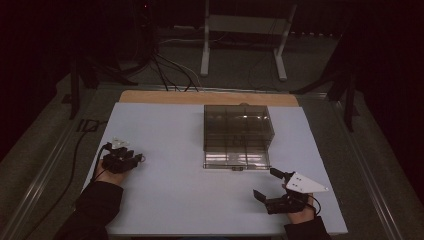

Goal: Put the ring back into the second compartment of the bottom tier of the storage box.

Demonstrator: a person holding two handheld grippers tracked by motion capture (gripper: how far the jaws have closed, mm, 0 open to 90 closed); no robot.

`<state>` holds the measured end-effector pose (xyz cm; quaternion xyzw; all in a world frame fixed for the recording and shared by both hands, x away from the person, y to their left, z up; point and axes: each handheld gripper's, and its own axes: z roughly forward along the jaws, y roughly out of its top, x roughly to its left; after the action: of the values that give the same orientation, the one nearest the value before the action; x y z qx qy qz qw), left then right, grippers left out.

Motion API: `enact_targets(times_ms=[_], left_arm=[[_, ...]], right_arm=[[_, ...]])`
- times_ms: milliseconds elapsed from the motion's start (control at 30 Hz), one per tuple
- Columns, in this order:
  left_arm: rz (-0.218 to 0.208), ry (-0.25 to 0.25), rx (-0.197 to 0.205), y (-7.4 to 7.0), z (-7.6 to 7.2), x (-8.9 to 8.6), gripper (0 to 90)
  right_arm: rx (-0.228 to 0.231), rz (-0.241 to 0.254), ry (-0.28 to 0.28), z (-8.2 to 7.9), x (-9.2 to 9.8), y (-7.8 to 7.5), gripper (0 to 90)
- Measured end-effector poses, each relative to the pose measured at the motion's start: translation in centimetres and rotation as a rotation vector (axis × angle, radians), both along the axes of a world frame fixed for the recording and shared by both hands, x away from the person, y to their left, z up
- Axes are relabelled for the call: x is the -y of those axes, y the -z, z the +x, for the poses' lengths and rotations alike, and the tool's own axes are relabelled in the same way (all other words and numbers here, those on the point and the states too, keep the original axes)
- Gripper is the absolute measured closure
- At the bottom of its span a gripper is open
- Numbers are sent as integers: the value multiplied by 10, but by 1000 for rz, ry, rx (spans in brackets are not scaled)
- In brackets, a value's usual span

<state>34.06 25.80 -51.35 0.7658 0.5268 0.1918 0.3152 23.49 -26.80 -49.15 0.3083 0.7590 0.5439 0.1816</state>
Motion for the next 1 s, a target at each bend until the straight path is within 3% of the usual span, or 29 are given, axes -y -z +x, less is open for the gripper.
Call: enact_targets(times_ms=[200, 300, 600, 867, 1000], left_arm=[[7, -25, -4, 2, 4, 1, 656], [12, -21, -22, 4, 6, 2, 685], [11, -13, -27, 5, 6, 2, 736], [34, -1, -37, 4, 6, 6, 869], [35, -2, -44, 3, 7, 6, 885]], right_arm=[[0, 1, 0, 0, 0, 0, 30], [1, 0, 2, 0, 1, 0, 31], [0, -4, 3, 0, 0, 0, 31], [4, -15, 3, -1, -2, 0, 31], [5, -16, 1, -1, -2, 0, 31]])
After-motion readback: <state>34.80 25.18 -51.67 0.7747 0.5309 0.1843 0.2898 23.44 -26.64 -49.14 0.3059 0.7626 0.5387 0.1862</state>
